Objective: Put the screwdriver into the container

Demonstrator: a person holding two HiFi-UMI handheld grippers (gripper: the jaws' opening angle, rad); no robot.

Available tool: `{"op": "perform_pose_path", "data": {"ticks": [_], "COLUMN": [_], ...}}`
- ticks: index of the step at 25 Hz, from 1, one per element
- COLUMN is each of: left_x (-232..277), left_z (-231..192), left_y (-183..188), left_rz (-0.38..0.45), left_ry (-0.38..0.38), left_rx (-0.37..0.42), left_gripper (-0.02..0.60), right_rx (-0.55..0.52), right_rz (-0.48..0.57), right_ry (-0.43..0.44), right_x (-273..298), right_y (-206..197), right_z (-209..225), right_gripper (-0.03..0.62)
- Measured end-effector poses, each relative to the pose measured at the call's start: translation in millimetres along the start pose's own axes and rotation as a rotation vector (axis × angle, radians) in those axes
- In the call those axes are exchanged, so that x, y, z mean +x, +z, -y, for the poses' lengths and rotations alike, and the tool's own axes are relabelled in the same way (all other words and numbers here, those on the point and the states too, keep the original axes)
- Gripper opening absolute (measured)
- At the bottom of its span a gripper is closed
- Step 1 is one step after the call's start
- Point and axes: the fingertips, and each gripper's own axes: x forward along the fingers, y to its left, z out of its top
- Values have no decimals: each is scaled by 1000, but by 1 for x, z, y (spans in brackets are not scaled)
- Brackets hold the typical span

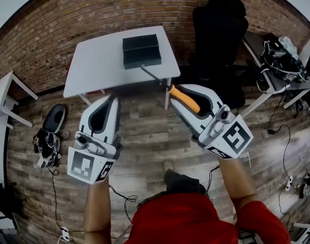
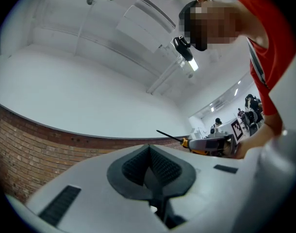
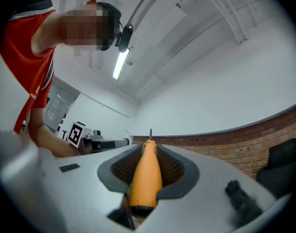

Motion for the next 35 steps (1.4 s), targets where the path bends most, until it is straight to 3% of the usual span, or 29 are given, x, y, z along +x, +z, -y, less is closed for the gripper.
{"op": "perform_pose_path", "data": {"ticks": [5,10,15,24,35], "left_x": [80,106,158,163,214], "left_z": [-39,-53,-86,-100,-185], "left_y": [-32,-45,-70,-76,-115], "left_rz": [-15,-18,-49,-49,-70], "left_ry": [39,65,89,97,62], "left_rx": [-2,8,10,50,78], "left_gripper": [11,11,11,11,11], "right_rx": [18,15,34,21,16], "right_rz": [-3,-3,6,7,-19], "right_ry": [31,56,67,88,78], "right_x": [28,40,69,80,161], "right_y": [-30,-42,-59,-69,-110], "right_z": [87,119,183,190,245], "right_gripper": [106,106,106,106,106]}}
